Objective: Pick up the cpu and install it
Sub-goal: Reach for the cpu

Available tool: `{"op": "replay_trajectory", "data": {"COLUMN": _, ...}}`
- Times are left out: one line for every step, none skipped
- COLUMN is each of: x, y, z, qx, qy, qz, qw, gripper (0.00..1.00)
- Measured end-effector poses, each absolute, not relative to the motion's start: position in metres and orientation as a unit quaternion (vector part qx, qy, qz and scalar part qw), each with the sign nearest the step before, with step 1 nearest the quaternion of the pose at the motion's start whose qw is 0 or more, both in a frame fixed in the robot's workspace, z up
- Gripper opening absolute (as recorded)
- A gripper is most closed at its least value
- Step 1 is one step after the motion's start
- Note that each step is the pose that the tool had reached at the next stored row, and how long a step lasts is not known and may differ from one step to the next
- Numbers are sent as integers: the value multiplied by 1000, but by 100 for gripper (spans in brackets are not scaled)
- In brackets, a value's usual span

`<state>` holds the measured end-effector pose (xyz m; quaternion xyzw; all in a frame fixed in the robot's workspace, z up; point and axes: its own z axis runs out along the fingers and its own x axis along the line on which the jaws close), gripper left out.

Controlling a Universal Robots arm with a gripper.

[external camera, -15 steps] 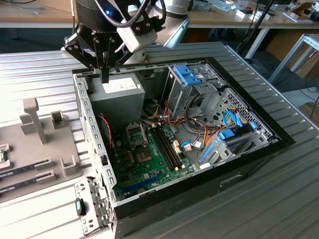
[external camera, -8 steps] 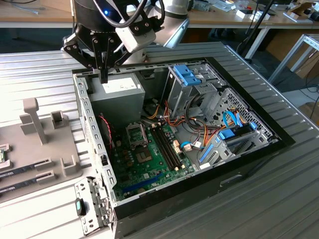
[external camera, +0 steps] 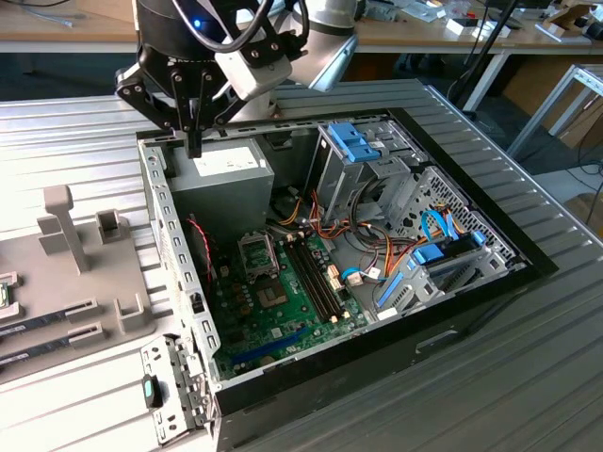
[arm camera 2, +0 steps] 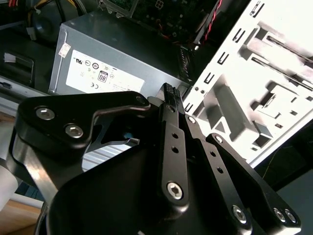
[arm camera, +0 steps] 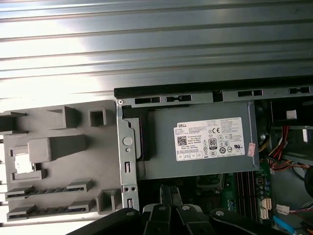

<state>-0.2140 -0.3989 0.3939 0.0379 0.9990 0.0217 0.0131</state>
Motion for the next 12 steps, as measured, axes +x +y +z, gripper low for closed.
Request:
{"op": "replay_trajectory", "data": {"x": -214, "y": -399, "z": 394, "qx": 38, "qy": 999, "qz": 22, "qw": 13, "gripper": 11}}
{"op": "replay_trajectory", "data": {"x": -214, "y": -399, "z": 394, "qx": 38, "qy": 999, "qz": 22, "qw": 13, "gripper": 11}}
{"op": "replay_trajectory", "data": {"x": -214, "y": -399, "z": 394, "qx": 38, "qy": 999, "qz": 22, "qw": 13, "gripper": 11}}
{"op": "replay_trajectory", "data": {"x": -215, "y": -399, "z": 394, "qx": 38, "qy": 999, "qz": 22, "qw": 13, "gripper": 11}}
{"op": "replay_trajectory", "data": {"x": -215, "y": -399, "z": 394, "qx": 38, "qy": 999, "qz": 22, "qw": 13, "gripper": 11}}
{"op": "replay_trajectory", "data": {"x": -215, "y": -399, "z": 394, "qx": 38, "qy": 999, "qz": 22, "qw": 13, "gripper": 11}}
{"op": "replay_trajectory", "data": {"x": -215, "y": -399, "z": 394, "qx": 38, "qy": 999, "qz": 22, "qw": 13, "gripper": 11}}
{"op": "replay_trajectory", "data": {"x": -215, "y": -399, "z": 394, "qx": 38, "qy": 999, "qz": 22, "qw": 13, "gripper": 11}}
{"op": "replay_trajectory", "data": {"x": -215, "y": -399, "z": 394, "qx": 38, "qy": 999, "qz": 22, "qw": 13, "gripper": 11}}
{"op": "replay_trajectory", "data": {"x": -215, "y": -399, "z": 394, "qx": 38, "qy": 999, "qz": 22, "qw": 13, "gripper": 11}}
{"op": "replay_trajectory", "data": {"x": -216, "y": -399, "z": 394, "qx": 38, "qy": 999, "qz": 22, "qw": 13, "gripper": 11}}
{"op": "replay_trajectory", "data": {"x": -216, "y": -399, "z": 394, "qx": 38, "qy": 999, "qz": 22, "qw": 13, "gripper": 11}}
